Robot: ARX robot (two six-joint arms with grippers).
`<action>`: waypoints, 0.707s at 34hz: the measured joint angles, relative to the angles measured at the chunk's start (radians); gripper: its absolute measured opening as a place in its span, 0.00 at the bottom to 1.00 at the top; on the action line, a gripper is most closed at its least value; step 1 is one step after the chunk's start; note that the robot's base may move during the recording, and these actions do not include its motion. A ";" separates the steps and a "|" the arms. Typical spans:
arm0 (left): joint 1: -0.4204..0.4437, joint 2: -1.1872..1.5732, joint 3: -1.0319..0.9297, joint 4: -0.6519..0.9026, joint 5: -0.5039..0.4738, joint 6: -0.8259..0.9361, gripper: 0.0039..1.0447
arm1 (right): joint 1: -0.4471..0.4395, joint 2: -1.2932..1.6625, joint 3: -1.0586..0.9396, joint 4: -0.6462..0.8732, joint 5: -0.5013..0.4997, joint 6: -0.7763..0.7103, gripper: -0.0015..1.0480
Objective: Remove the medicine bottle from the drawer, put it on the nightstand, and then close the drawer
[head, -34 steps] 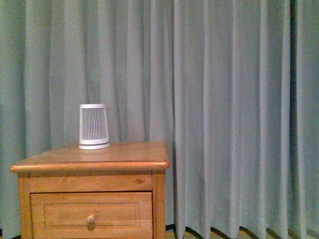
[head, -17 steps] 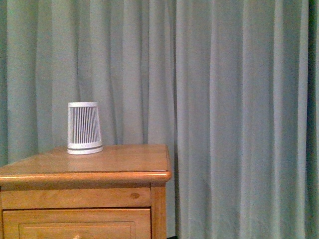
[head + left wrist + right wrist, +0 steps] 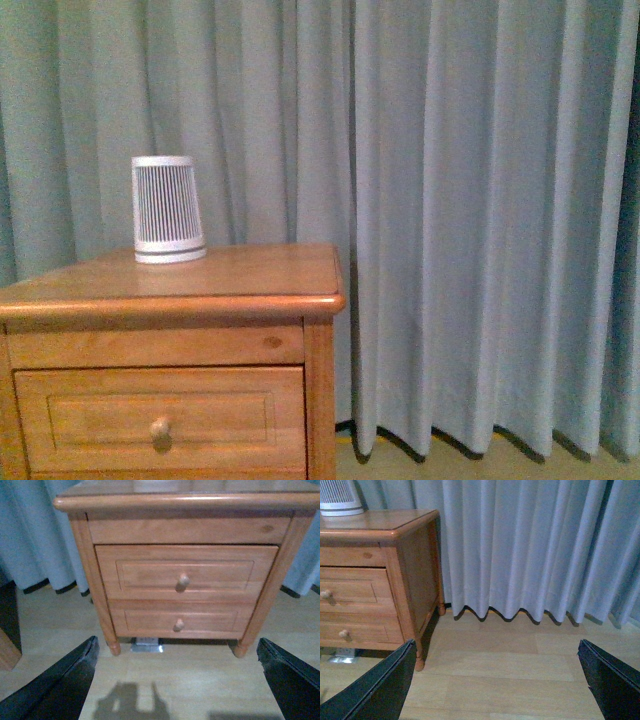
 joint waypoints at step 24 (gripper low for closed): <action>-0.151 1.085 0.779 0.265 -0.152 -0.045 0.94 | 0.000 0.000 0.000 0.000 0.000 0.000 0.93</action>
